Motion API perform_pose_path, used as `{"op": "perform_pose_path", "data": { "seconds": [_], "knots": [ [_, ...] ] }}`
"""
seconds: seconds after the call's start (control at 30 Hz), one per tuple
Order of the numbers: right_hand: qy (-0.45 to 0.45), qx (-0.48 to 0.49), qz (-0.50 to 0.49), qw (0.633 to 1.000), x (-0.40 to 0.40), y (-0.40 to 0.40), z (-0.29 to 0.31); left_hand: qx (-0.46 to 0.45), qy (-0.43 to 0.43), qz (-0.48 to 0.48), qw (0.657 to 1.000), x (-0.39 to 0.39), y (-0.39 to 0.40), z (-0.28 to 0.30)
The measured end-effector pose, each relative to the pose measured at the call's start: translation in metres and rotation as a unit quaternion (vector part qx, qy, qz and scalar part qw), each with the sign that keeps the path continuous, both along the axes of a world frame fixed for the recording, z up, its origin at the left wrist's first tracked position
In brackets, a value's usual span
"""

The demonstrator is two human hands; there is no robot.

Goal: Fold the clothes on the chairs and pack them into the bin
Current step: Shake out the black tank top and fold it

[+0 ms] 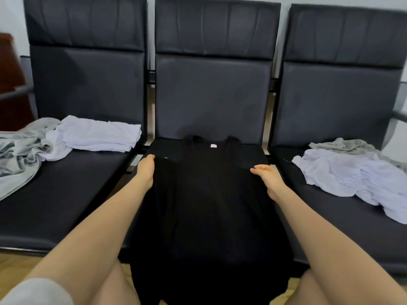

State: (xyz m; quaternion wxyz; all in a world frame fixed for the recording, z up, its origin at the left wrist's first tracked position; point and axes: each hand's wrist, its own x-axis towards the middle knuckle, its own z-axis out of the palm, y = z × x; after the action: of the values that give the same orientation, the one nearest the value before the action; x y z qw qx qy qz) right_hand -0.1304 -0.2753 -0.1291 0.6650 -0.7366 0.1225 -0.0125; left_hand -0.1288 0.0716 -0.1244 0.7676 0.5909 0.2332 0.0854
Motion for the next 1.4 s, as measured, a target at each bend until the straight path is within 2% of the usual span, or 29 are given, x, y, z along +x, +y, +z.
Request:
{"op": "perform_pose_path", "data": {
  "seconds": [0.07, 0.13, 0.23, 0.4, 0.53, 0.63, 0.7, 0.77, 0.87, 1.03, 1.1, 1.23, 1.4],
  "knots": [
    [-0.017, -0.136, -0.007, 0.991, 0.003, -0.005, -0.002, 0.157, 0.025, 0.014, 0.987, 0.004, 0.005, -0.006],
    [-0.035, -0.297, -0.014, 0.954, 0.005, -0.011, -0.001, 0.327, 0.025, 0.039, 0.944, 0.003, 0.011, -0.012],
    [-0.059, -0.433, -0.038, 0.898, 0.009, -0.020, 0.004, 0.467, 0.017, 0.064, 0.882, 0.002, 0.024, -0.017],
    [-0.084, -0.514, -0.036, 0.853, 0.013, -0.031, -0.006, 0.585, 0.023, 0.068, 0.808, 0.004, 0.028, -0.020],
    [-0.069, -0.495, -0.025, 0.866, 0.002, -0.039, -0.016, 0.673, 0.039, 0.023, 0.738, -0.002, 0.024, -0.024],
    [-0.075, -0.513, -0.016, 0.855, -0.010, -0.038, -0.013, 0.708, 0.065, -0.024, 0.703, -0.011, 0.016, -0.022],
    [-0.075, -0.525, -0.014, 0.847, -0.021, -0.038, -0.007, 0.710, 0.077, -0.042, 0.699, -0.019, 0.012, -0.019],
    [-0.078, -0.531, -0.024, 0.844, -0.034, -0.039, -0.002, 0.698, 0.091, -0.047, 0.708, -0.031, 0.012, -0.017],
    [-0.072, -0.512, -0.043, 0.855, -0.054, -0.045, 0.004, 0.688, 0.108, -0.052, 0.716, -0.052, 0.015, -0.015],
    [0.101, -0.432, 0.064, 0.894, -0.086, -0.065, 0.018, 0.682, 0.097, -0.075, 0.721, -0.096, 0.011, -0.012],
    [0.146, -0.415, 0.092, 0.893, -0.099, -0.067, 0.021, 0.668, 0.101, -0.099, 0.731, -0.109, 0.007, -0.008],
    [0.112, -0.439, 0.157, 0.878, -0.124, -0.060, 0.023, 0.643, 0.120, -0.160, 0.740, -0.132, 0.003, -0.002],
    [0.068, -0.486, 0.182, 0.852, -0.140, -0.041, 0.017, 0.609, 0.122, -0.203, 0.757, -0.152, 0.000, 0.002]
  ]
}}
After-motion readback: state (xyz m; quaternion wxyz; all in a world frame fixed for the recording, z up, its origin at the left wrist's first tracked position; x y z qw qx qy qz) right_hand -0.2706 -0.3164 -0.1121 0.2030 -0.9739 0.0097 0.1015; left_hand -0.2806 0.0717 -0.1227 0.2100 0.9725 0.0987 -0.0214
